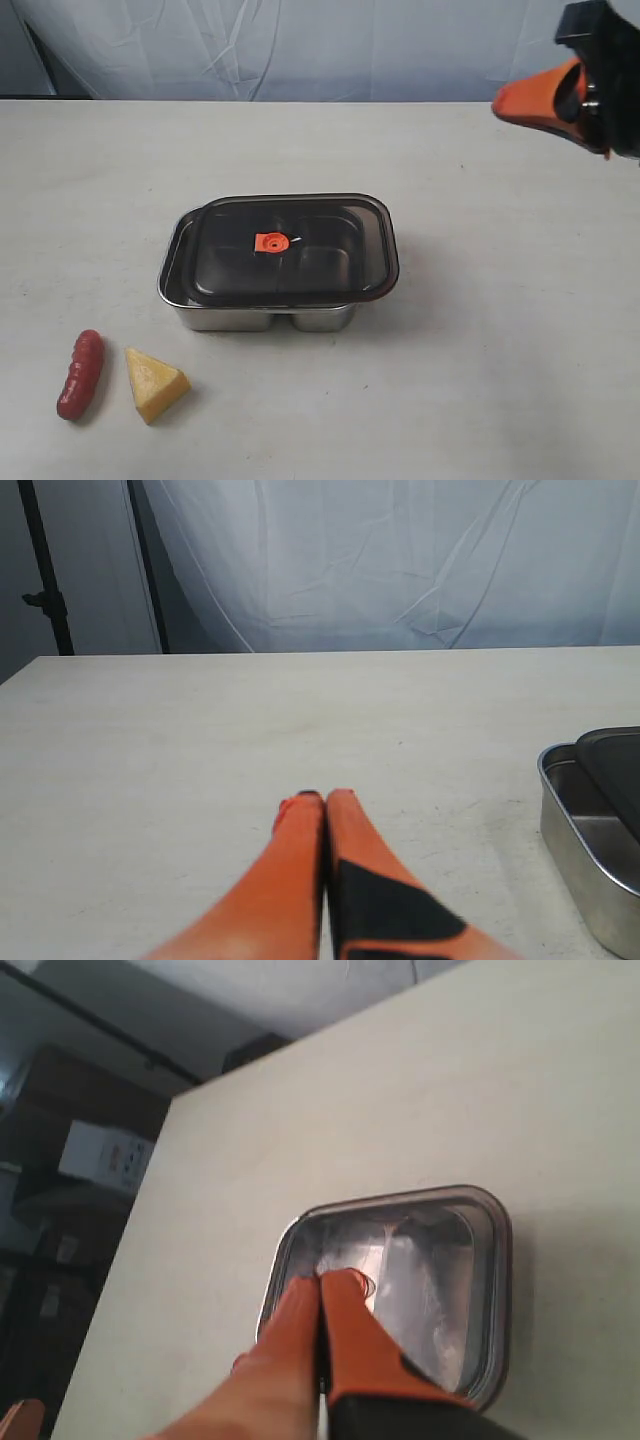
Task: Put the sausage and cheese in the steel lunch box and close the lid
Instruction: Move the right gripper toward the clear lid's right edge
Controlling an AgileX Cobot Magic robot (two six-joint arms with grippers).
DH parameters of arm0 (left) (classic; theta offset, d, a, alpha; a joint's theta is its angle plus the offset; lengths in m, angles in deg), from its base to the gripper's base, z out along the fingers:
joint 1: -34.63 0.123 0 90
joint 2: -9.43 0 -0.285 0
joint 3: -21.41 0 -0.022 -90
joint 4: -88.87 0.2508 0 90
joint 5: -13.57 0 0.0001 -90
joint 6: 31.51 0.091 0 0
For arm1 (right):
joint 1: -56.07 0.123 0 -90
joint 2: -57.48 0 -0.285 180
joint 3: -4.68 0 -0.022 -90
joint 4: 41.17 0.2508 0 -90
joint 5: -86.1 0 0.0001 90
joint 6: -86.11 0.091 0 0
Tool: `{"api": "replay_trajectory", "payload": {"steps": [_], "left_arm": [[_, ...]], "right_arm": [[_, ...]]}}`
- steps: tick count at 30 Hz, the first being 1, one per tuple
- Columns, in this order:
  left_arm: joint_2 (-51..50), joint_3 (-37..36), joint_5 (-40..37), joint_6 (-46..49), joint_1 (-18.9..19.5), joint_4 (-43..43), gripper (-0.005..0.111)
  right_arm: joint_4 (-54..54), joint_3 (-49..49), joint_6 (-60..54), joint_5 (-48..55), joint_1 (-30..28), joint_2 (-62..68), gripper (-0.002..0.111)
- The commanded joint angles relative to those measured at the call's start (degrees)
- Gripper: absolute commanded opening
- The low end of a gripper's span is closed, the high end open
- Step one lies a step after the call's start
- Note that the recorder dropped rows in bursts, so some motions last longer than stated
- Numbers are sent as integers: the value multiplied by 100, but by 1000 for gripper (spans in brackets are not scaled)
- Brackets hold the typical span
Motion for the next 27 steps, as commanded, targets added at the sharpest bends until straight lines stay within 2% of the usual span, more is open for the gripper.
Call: {"api": "replay_trajectory", "payload": {"steps": [1, 5, 7, 12, 14, 27], "left_arm": [[28, -15, -5, -37, -39, -8, 0], [28, -15, -5, -37, -39, -8, 0], [28, -15, -5, -37, -39, -8, 0], [28, -15, -5, -37, -39, -8, 0], [28, -15, -5, -37, -39, -8, 0], [28, -15, -5, -37, -39, -8, 0]], "right_arm": [[383, 498, -765, 458, -11, 1280, -1], [622, 690, -1247, 809, -21, 2135, 2], [662, 765, -1537, 939, -21, 2469, 12], [679, 876, -2157, 1262, -21, 3000, 46], [679, 876, -2199, 1246, -21, 3119, 51], [691, 876, -2364, 1230, -21, 4175, 52]]}}
